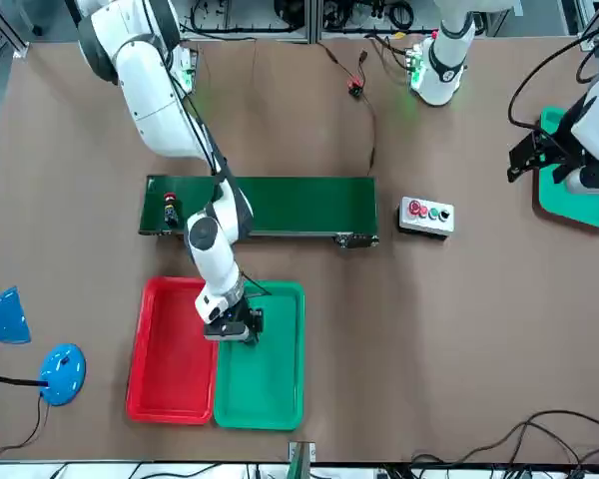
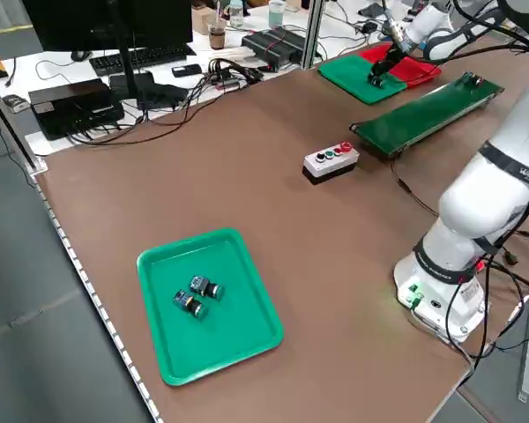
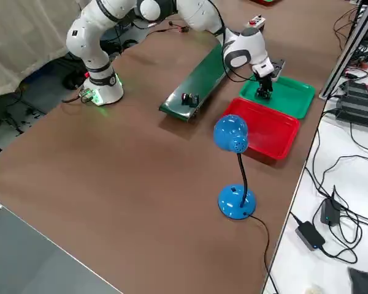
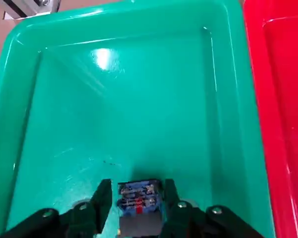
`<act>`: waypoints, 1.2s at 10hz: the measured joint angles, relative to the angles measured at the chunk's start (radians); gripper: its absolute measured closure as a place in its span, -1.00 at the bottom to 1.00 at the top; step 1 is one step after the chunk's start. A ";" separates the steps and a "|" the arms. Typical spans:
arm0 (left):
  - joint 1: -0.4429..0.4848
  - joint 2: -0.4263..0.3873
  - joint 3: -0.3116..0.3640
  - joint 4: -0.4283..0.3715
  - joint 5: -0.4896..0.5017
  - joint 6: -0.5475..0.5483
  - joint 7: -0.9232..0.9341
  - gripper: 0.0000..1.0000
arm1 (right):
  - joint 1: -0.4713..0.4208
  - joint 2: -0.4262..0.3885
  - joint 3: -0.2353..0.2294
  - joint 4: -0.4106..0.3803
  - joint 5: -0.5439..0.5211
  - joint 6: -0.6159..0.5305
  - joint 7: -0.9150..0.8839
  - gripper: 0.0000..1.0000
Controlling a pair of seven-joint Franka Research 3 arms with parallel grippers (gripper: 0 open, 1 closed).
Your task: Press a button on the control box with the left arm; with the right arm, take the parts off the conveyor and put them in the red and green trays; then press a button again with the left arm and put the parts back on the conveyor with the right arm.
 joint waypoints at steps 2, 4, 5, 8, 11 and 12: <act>0.001 0.000 0.000 0.000 0.000 0.000 0.000 -1.00 | 0.000 0.000 0.000 0.000 -0.001 0.000 0.000 0.09; 0.000 0.000 0.000 0.000 0.000 0.000 0.000 -1.00 | 0.001 0.000 0.000 0.000 -0.001 0.000 0.000 0.10; 0.000 0.000 0.000 0.000 0.000 0.000 0.000 -1.00 | 0.002 0.001 0.001 0.000 -0.002 0.000 0.000 0.10; 0.001 0.000 -0.001 0.000 0.000 0.000 0.000 -1.00 | 0.002 0.001 0.001 0.000 -0.004 0.001 0.000 0.17; 0.002 0.000 -0.001 0.000 0.000 0.000 0.000 -1.00 | 0.002 -0.011 0.000 0.028 -0.005 -0.132 0.000 0.17; 0.002 0.000 -0.002 0.000 0.000 0.000 0.000 -1.00 | 0.002 -0.024 0.000 0.038 -0.005 -0.218 0.000 0.17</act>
